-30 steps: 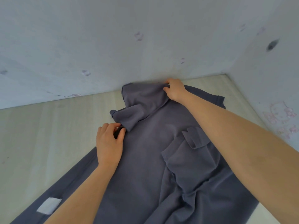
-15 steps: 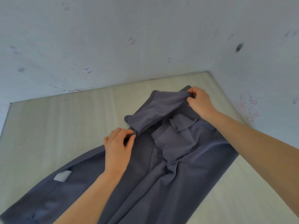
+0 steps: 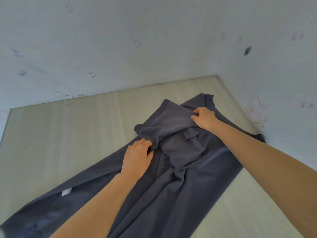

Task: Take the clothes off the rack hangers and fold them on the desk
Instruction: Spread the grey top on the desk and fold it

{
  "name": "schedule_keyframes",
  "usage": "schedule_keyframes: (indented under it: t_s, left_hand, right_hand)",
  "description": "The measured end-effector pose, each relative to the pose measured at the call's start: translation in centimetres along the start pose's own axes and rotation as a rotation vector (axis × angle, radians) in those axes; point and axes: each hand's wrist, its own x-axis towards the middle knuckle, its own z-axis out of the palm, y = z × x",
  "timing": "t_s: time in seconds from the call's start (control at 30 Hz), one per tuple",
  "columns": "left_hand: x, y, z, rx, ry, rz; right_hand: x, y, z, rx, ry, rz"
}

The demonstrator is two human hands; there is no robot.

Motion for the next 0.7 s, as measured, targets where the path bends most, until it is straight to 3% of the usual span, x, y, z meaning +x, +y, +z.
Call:
schedule_keyframes:
  t_s: [0.1, 0.17, 0.33, 0.4, 0.47, 0.57, 0.63, 0.7]
  left_hand:
    - [-0.3, 1.0, -1.6, -0.264, 0.200, -0.097]
    - [-1.0, 1.8, -2.3, -0.346, 0.216, -0.066]
    - [-2.7, 1.1, -0.4, -0.278, -0.155, -0.165]
    - [-2.3, 1.9, -0.1, -0.340, -0.225, -0.236]
    - [-0.8, 3.2, -0.2, -0.662, -0.178, -0.431]
    - [2.1, 4.3, -0.3, -1.043, 0.015, -0.733]
    - [3.0, 4.9, -1.2, -1.114, 0.146, -0.726]
    - [2.7, 6.0, -2.1, -1.081, 0.200, -0.548]
  right_hand:
    - [0.7, -0.4, -0.3, 0.035, 0.114, 0.018]
    - [0.7, -0.3, -0.9, 0.167, 0.173, 0.037]
    - [-0.8, 1.2, -0.8, 0.272, 0.008, 0.092]
    - [-1.1, 1.5, -1.0, 0.302, -0.053, 0.085]
    - [-1.2, 1.4, -1.3, 0.343, -0.075, 0.038]
    - [-1.4, 1.1, -2.0, 0.436, -0.047, -0.005]
    - [-2.0, 1.0, -2.7, 0.575, -0.011, -0.027]
    - [-2.6, 1.5, -3.7, 0.719, 0.006, -0.039]
